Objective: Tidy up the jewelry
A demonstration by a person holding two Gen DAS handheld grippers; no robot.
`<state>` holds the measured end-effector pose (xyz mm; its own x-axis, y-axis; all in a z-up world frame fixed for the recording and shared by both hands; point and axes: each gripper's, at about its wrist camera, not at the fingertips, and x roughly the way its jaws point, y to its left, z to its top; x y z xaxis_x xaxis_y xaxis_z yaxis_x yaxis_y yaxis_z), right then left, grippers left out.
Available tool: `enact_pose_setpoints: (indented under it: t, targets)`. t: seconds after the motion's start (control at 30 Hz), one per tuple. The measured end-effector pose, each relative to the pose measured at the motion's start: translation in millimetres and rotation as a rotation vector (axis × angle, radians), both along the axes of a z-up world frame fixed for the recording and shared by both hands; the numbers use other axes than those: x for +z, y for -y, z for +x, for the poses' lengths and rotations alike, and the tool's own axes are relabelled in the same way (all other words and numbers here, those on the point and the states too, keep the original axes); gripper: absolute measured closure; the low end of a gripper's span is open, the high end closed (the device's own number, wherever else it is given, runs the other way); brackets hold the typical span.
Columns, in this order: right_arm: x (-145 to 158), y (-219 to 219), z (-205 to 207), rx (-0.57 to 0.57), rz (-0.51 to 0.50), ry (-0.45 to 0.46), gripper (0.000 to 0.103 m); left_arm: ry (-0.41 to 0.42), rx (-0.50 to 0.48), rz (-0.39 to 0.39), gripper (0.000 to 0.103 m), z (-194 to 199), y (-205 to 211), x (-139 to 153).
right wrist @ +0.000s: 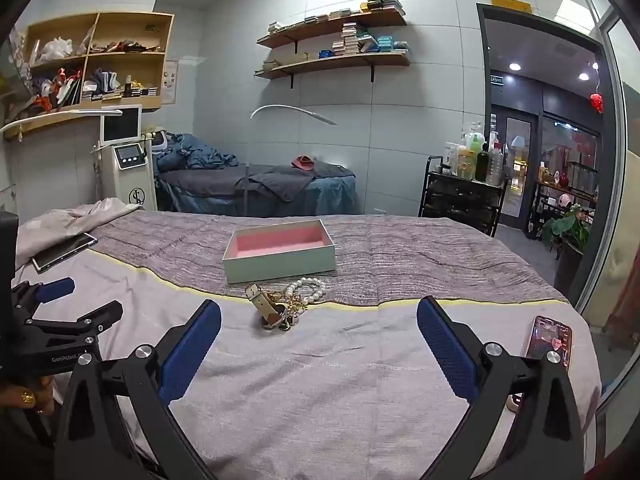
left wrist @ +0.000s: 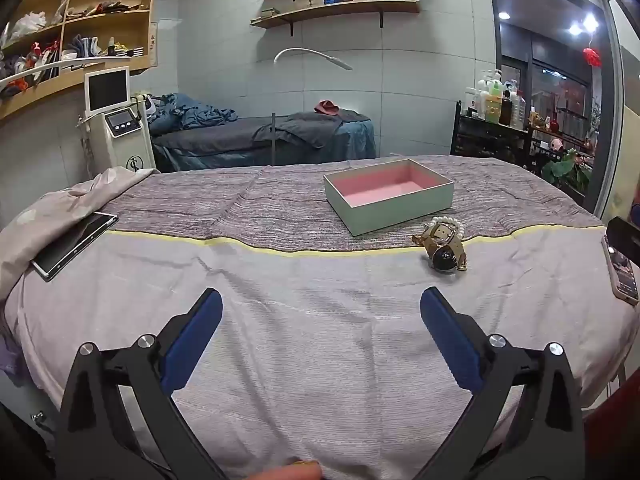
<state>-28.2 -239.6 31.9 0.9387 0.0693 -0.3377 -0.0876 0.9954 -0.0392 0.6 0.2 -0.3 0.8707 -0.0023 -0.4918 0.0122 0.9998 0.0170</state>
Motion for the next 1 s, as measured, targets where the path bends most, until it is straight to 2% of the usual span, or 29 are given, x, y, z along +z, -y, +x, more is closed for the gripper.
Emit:
enact_pose_setpoints:
  t: [1.0]
  targets:
    - [-4.8,-1.0,2.4,0.004,-0.002,-0.014,0.006,0.015,0.000,0.018,0.005,-2.0,1.2,2.0]
